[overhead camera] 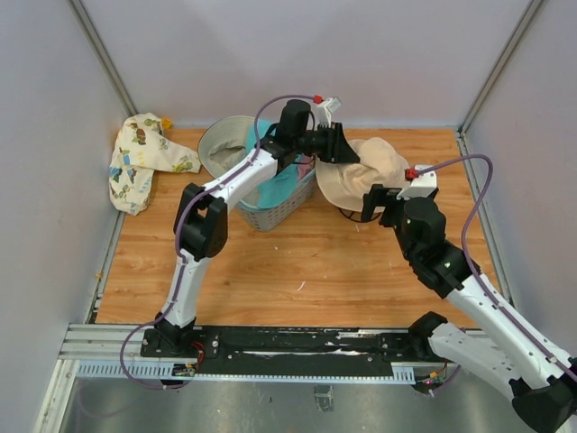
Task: Stack the hats
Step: Place the hat on the hat stand.
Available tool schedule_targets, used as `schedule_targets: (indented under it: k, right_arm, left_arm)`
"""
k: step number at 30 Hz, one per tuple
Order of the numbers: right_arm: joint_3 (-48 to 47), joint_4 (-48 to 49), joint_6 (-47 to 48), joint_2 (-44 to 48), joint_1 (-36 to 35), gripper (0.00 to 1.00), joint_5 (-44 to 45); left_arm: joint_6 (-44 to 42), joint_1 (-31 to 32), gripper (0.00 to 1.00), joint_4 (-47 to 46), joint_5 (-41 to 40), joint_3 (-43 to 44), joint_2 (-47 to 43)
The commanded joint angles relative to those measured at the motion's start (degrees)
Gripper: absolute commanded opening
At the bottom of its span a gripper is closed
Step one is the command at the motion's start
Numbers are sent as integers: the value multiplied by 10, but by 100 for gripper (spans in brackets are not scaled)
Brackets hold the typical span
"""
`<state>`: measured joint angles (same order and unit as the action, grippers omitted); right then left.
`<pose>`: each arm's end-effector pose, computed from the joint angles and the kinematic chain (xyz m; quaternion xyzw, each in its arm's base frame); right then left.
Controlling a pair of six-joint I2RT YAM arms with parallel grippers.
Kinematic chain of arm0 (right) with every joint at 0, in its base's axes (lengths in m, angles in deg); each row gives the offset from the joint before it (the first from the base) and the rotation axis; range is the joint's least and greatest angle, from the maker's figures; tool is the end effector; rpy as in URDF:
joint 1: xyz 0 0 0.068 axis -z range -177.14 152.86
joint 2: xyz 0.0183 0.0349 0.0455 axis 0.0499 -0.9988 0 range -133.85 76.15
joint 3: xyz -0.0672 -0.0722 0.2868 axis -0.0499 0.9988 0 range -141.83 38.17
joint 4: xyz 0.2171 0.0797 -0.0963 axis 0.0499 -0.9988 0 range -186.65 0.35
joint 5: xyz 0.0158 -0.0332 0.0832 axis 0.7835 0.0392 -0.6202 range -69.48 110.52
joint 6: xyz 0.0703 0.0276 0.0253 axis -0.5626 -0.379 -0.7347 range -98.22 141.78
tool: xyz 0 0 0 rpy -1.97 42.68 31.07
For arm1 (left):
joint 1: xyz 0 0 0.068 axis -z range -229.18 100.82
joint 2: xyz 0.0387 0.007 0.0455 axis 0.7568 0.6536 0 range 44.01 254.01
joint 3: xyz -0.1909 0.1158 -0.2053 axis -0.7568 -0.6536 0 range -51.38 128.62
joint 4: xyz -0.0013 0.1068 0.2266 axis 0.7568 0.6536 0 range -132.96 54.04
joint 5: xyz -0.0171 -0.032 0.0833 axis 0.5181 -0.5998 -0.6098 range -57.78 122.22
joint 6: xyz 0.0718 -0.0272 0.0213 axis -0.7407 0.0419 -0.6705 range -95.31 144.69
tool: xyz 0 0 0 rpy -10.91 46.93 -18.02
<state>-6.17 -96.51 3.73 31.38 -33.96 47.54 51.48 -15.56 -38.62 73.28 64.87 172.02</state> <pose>0.1612 0.0818 0.3626 0.0333 0.7453 0.1404 0.6510 0.4440 -0.3494 0.3226 0.2550 0.7345 -0.5254 0.3455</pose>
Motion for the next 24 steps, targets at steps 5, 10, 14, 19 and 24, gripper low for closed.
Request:
schedule_targets:
  k: [5,10,14,19,24]
  right_arm:
    - [-78,-18,-31,-72,70,99,6]
    - [-198,-55,-67,-170,130,98,-9]
    - [-356,-96,-45,-276,154,99,23]
    - [-600,-215,-76,-437,230,99,-15]
    - [-807,-390,-91,-539,321,98,-109]
  left_arm:
    - [28,-2,45,-56,-80,-71,-65]
    - [66,-15,49,-110,-97,-123,-83]
    - [73,-16,50,-119,-106,-134,-85]
    - [83,-16,51,-136,-144,-148,-88]
    - [76,-6,51,-139,-194,-166,-87]
